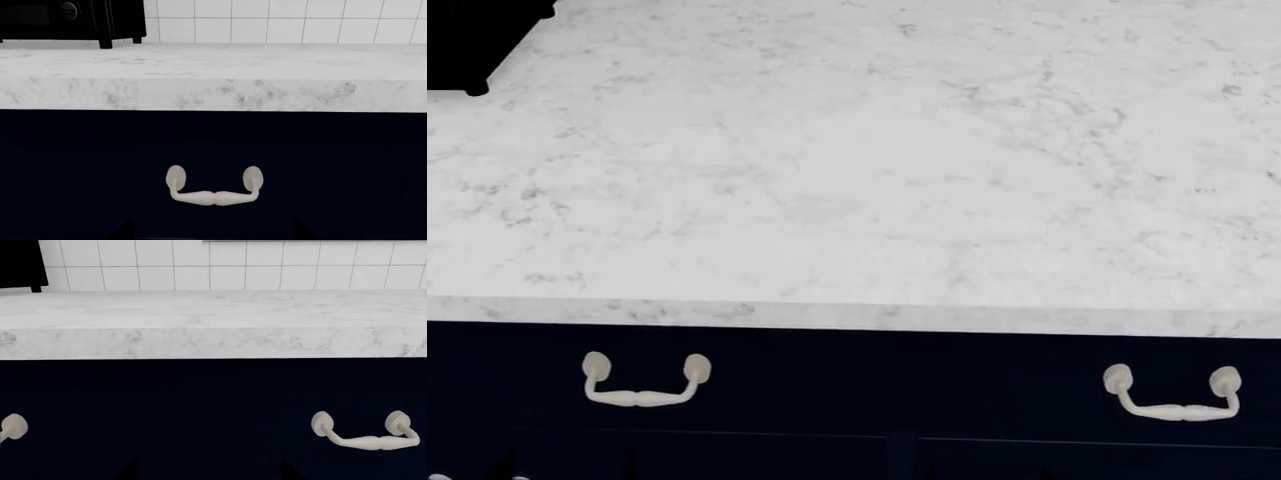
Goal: Navigate to the toaster.
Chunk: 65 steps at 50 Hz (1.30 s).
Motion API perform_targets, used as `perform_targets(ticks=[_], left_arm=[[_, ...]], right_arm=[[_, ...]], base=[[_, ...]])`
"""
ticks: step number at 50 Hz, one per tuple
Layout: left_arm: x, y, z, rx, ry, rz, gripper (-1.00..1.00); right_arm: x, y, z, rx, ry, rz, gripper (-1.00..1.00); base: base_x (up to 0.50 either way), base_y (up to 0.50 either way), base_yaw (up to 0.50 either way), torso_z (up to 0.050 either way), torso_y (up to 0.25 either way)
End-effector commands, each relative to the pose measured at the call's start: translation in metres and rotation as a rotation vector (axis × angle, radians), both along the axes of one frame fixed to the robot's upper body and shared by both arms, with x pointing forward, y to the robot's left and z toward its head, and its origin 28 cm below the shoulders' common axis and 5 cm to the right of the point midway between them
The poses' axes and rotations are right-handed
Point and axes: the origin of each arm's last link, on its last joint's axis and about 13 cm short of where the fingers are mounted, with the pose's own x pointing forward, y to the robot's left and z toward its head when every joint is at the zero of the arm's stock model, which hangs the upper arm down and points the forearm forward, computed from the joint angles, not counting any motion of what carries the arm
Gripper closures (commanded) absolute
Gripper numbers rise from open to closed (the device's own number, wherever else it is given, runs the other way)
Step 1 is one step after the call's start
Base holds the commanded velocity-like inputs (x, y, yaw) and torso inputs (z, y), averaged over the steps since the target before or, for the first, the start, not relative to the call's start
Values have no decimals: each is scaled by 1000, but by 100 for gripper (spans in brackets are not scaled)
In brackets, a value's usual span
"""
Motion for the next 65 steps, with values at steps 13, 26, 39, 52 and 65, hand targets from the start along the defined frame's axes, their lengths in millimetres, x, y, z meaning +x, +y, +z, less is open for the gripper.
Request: perform_targets(ticks=[13, 26, 39, 52, 65], left_arm=[[0, 1, 1, 8, 7, 6, -100], [-3, 3, 5, 6, 4, 3, -100], [-2, 5, 4, 4, 7, 6, -100], [-3, 3, 5, 5, 3, 6, -100], [-2, 3, 4, 9, 0, 4, -100]], right_arm=[[1, 1, 1, 3, 4, -16, -100], [-2, 4, 5, -3, 3, -21, -100], [-1, 4, 3, 0, 4, -22, -100], [-2, 4, 5, 0, 2, -18, -100], [-1, 3, 4, 0, 1, -17, -100]], base=[[-1, -389, 0, 0, 0], [-4, -474, 0, 0, 0], [-2, -475, 0, 0, 0], [-2, -474, 0, 0, 0], [-4, -458, 0, 0, 0]])
